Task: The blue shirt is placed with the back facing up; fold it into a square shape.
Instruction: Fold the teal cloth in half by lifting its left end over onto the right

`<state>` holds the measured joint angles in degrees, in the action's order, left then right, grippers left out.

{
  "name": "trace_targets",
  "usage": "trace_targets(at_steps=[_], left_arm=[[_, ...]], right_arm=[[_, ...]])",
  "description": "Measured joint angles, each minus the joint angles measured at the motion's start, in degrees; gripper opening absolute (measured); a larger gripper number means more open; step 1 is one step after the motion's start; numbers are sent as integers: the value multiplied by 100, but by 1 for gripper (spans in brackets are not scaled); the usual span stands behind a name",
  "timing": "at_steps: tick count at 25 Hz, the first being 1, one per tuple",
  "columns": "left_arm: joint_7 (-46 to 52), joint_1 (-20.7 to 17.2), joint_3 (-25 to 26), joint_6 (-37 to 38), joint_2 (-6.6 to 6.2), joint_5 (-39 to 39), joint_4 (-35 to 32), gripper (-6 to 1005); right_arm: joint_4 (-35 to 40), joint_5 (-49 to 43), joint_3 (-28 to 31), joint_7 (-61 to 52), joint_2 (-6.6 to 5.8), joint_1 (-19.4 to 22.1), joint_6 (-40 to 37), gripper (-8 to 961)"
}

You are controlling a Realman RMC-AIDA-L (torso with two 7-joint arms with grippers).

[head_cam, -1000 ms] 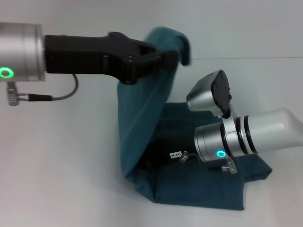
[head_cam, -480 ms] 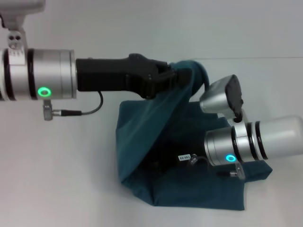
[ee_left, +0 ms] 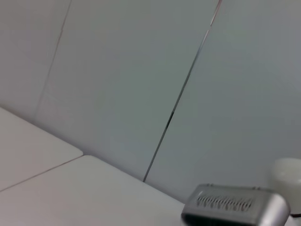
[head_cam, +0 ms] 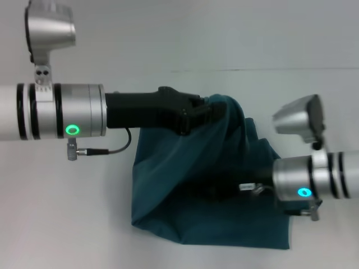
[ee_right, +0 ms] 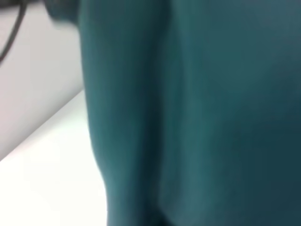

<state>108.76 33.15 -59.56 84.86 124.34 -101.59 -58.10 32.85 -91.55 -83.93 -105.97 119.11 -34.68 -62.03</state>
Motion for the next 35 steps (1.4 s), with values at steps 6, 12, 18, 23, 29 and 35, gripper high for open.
trace_targets(at_steps=[6,12,18,23,29,35], left_arm=[[-205,-4,-56,-86,2,7,237,44],[-467,0,-60,-128,7,29,524,44],[-944,1,-64,-193,11,304,995,46],[-1296,-6,-44,-263,11,444,1377,49],[-1755,51,-175,-365,11,654,1954,135],[-2448,57,-305,-432,19,1004,2670,360]], right_arm=[[1398,-420,412,-453,-10,1036,-56,65],[1674,-526,1069,-424,-17,1322,-378,65],[1692,-669,1582,-289,-21,1340,-548,66],[1700,-679,2452,-34,-29,1396,-996,66],[1718,-680,3037,87,-96,1491,-1307,67],[1730,-724,3175,133,-110,1520,-1336,68]])
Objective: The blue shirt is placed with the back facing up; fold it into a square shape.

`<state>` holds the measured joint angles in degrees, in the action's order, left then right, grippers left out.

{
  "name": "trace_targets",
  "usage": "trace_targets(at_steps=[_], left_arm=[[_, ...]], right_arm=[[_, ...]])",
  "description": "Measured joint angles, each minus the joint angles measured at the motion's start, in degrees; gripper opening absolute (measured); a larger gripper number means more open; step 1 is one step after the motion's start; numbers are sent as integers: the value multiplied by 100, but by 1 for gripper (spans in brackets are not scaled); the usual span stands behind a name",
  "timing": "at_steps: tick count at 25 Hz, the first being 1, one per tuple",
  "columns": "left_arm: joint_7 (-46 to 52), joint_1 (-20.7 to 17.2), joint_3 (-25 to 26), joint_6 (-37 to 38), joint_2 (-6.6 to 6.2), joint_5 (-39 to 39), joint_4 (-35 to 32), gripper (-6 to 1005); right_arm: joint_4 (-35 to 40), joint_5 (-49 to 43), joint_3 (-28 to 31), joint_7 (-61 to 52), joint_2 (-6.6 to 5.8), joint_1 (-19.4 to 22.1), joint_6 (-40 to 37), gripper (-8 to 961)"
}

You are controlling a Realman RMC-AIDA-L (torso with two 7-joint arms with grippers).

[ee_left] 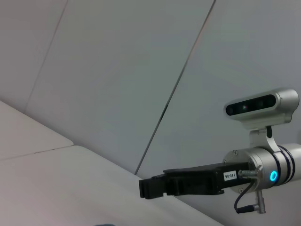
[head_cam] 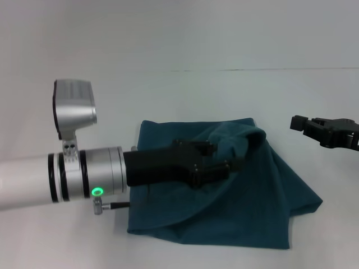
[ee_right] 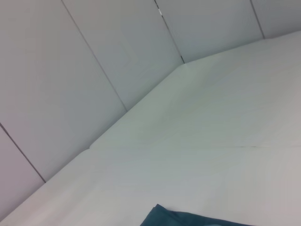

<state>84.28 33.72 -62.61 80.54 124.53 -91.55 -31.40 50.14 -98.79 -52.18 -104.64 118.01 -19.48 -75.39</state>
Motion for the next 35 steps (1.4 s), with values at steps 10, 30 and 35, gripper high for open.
trace_targets(at_steps=[10,30,35], left_arm=[[-568,-68,-42,33,10,173,792,579],[-698,-353,-149,939,7,568,752,866],[-657,-434,-38,942,-60,719,175,863]], right_arm=[[42,-20,110,34,-22,5,-17,69],[48,-258,200,145,-102,-26,-17,70],[150,-428,237,165,-125,-70,-46,71]])
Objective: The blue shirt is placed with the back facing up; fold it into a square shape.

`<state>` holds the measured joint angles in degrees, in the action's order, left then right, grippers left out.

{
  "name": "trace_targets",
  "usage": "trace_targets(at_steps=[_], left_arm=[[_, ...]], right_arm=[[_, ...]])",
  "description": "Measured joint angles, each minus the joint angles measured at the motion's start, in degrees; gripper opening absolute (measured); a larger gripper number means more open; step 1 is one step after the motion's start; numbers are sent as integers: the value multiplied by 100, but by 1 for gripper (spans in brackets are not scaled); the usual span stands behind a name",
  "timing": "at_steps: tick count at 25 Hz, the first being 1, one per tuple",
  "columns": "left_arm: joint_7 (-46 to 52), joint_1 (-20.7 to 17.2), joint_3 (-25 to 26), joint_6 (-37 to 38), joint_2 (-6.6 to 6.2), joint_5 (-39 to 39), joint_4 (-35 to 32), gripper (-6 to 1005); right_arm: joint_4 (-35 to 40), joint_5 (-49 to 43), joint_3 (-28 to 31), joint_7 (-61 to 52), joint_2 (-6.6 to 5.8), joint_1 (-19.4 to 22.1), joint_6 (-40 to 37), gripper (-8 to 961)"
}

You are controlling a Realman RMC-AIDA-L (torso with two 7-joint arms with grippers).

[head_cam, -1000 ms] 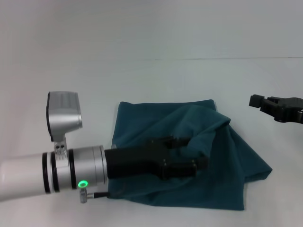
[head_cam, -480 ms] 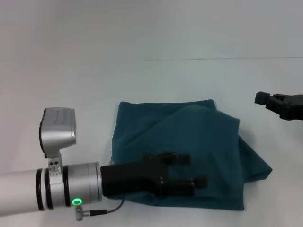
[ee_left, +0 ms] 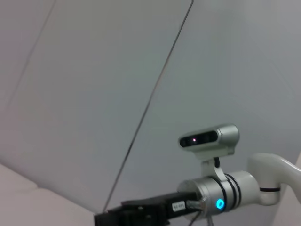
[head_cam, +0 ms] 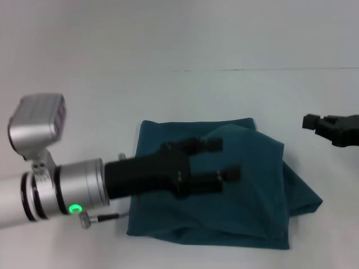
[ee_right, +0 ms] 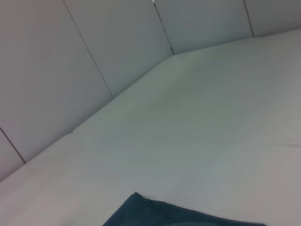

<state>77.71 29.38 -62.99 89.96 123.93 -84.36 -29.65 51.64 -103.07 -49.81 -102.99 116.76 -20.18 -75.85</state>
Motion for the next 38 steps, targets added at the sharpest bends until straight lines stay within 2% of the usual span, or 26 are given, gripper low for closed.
trace_targets(at_steps=[2,4,7,9,11,13,17,18,20,24,25,27,32,36,38], left_arm=[[161,-10,135,-36,-57,-21,-285,862],[196,-10,234,-65,-83,-15,-371,861],[214,-2,697,-109,-109,-3,-468,860],[200,-1,1124,-110,-129,2,-522,860],[199,-12,1518,-103,-146,21,-575,859],[200,-16,1784,-71,-176,25,-601,798],[153,-50,2003,80,-205,34,-622,677],[105,-76,2042,125,-199,38,-626,599],[-58,-130,2111,191,-165,46,-629,444],[-271,-262,2256,257,-92,60,-630,246],[-287,-287,2267,274,-91,61,-630,196],[-340,-355,2301,321,-84,61,-628,168],[-550,-516,2562,399,-12,62,-571,97],[-631,-547,2669,439,2,62,-507,40],[-683,-533,2671,460,-5,68,-552,40]], right_arm=[[228,-16,14,-224,-58,-11,-39,71],[312,-17,18,-386,-84,-19,-69,135],[519,49,124,-798,-118,-117,-432,230],[652,299,254,-717,-25,-211,-856,286],[796,638,314,-456,123,-339,-1144,334],[937,988,324,-289,261,-559,-1212,382],[792,1401,291,-159,303,-1176,-984,479],[715,1458,276,-45,302,-1318,-972,503],[534,1601,258,388,308,-1617,-918,483],[278,1891,238,829,303,-2091,-725,443],[254,1926,236,845,294,-2175,-704,405],[293,1936,239,843,280,-2226,-704,329],[521,1682,232,700,232,-1856,-710,138],[493,960,237,194,153,-1352,-658,136],[561,395,229,-119,162,-1162,-666,135]])
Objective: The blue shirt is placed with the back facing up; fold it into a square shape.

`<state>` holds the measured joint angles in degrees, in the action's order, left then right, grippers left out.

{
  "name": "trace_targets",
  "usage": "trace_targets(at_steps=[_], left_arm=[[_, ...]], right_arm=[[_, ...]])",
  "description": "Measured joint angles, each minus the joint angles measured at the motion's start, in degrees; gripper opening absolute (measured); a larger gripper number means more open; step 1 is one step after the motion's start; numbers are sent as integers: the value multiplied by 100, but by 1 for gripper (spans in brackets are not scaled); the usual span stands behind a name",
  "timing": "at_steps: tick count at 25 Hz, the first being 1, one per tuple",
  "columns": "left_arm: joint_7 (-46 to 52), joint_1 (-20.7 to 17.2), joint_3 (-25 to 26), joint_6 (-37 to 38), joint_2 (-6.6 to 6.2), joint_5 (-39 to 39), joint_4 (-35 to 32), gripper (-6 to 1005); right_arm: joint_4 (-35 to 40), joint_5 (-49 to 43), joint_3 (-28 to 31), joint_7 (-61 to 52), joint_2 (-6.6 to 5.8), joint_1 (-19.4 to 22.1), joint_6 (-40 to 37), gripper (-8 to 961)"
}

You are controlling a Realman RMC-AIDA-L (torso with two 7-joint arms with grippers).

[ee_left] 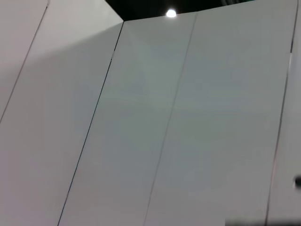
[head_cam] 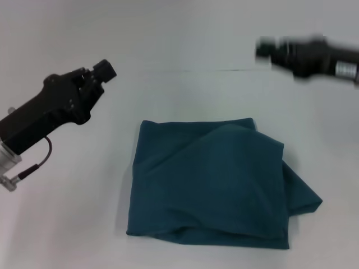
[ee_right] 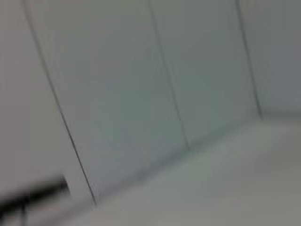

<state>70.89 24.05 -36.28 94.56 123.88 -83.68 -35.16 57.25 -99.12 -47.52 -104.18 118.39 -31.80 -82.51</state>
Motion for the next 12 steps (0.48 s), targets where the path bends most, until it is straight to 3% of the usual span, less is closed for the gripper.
trace_targets(at_steps=[4,5,12], left_arm=[[-267,58,5,16,-42,220,-140,39],[-527,102,6,-17,-105,385,-149,39],[-825,233,171,-74,-267,564,-106,40]], right_arm=[[325,-1143,-17,-546,142,389,53,134],[315,-1278,-25,-657,154,435,152,133],[-224,-1602,-20,-1283,106,278,1187,136]])
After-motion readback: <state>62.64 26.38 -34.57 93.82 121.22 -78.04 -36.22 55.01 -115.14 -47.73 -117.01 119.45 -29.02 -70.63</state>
